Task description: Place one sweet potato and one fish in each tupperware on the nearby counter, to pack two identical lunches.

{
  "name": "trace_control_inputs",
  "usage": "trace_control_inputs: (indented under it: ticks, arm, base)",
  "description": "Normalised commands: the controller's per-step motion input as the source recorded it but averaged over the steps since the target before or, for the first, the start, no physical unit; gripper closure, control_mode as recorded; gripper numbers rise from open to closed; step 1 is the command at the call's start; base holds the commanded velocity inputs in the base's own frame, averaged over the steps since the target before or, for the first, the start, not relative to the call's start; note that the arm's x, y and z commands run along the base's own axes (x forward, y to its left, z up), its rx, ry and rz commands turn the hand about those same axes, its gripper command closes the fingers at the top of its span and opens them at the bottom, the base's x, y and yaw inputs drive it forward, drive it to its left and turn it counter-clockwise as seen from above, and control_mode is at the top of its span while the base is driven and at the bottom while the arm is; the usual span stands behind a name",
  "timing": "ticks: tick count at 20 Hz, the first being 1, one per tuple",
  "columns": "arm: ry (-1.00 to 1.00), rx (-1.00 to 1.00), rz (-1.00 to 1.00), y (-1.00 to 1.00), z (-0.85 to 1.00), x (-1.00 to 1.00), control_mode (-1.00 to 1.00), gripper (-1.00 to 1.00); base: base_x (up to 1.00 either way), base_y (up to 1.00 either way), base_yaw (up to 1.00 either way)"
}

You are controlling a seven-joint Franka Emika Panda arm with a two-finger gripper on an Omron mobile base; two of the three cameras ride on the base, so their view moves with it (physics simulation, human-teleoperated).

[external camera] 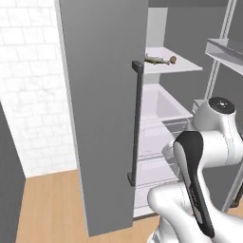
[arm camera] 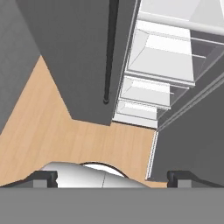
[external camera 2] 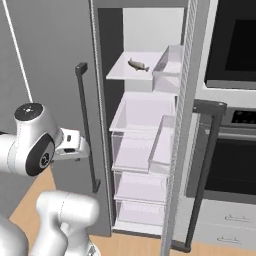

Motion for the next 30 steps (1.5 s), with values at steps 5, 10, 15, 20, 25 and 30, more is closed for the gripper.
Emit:
trace_control_inputs:
  ticks: [5, 10, 15, 20, 25, 30]
  arm:
    - [0.00, 0.00, 0.00, 0.00, 0.00, 0.00, 1.00, -1.00]
    - [0.00, 0.00, 0.00, 0.00, 0.00, 0.00, 1.00, -1.00]
    - [0.00, 0.00, 0.00, 0.00, 0.00, 0.00, 1.00, -1.00]
    - [0.00, 0.00, 0.00, 0.00, 0.00, 0.00, 1.00, -1.00]
    - [0.00, 0.00, 0.00, 0.00, 0.00, 0.00, 1.00, -1.00]
    - [-0.01, 0.00, 0.00, 0.00, 0.00, 0.11, -1.00, -1.00]
  base:
    - [0.54, -0.39, -0.04]
    - [0.25, -0.53, -0.02]
    - [0.26, -0.22, 0.00]
    - [0.47, 0.10, 0.00]
    - [0.40, 0.02, -0.01]
    - [0.15, 0.00, 0.00]
